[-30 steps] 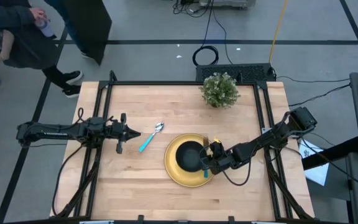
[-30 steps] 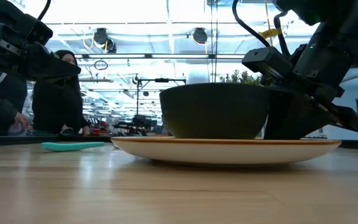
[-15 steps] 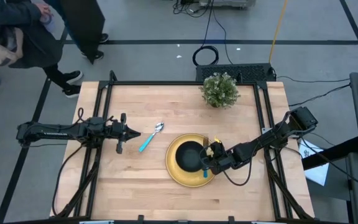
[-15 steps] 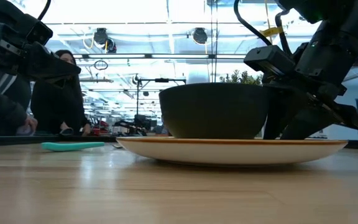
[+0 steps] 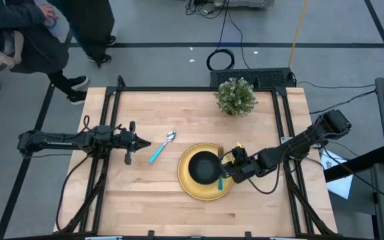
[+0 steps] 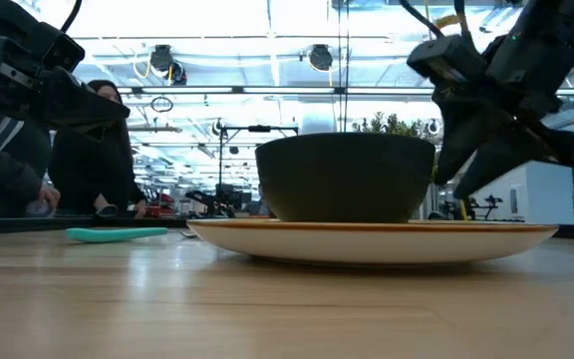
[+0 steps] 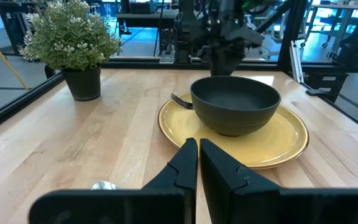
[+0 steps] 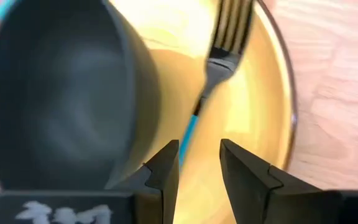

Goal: Set table place
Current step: Put the blue spoon into the black bowl

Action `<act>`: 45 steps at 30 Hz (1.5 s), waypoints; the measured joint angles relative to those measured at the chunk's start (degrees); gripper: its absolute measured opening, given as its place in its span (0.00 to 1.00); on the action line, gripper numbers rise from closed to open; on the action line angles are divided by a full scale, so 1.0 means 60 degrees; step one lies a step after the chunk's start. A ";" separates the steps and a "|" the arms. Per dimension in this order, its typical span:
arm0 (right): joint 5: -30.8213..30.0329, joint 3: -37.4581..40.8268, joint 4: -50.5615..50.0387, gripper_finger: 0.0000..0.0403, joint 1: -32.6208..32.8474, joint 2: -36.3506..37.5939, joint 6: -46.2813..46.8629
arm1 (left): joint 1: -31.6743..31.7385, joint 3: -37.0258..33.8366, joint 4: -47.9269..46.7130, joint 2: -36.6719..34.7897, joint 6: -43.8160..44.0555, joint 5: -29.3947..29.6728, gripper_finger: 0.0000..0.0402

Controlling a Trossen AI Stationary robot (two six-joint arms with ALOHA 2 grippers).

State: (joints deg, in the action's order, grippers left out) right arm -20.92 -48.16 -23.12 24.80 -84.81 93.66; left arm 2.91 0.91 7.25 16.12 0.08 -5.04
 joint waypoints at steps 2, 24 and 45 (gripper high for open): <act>-0.0007 0.0000 0.0039 0.26 -0.0007 0.0263 -0.0199 | 0.0000 0.0000 0.0002 0.0000 0.0015 -0.0066 0.06; -0.3395 -0.0011 0.1982 0.19 0.0000 0.3364 -1.1602 | -0.0002 0.0000 0.0181 0.0000 -0.0253 -0.0030 0.06; -0.1796 0.0948 0.2792 0.00 -0.0212 0.7625 -1.8377 | 0.0001 0.0000 0.0549 -0.0001 -0.1953 0.0560 0.06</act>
State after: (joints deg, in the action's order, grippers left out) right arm -31.70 -42.48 -6.37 23.52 -39.06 -16.61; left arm 2.92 0.91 10.55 16.12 -11.64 -1.68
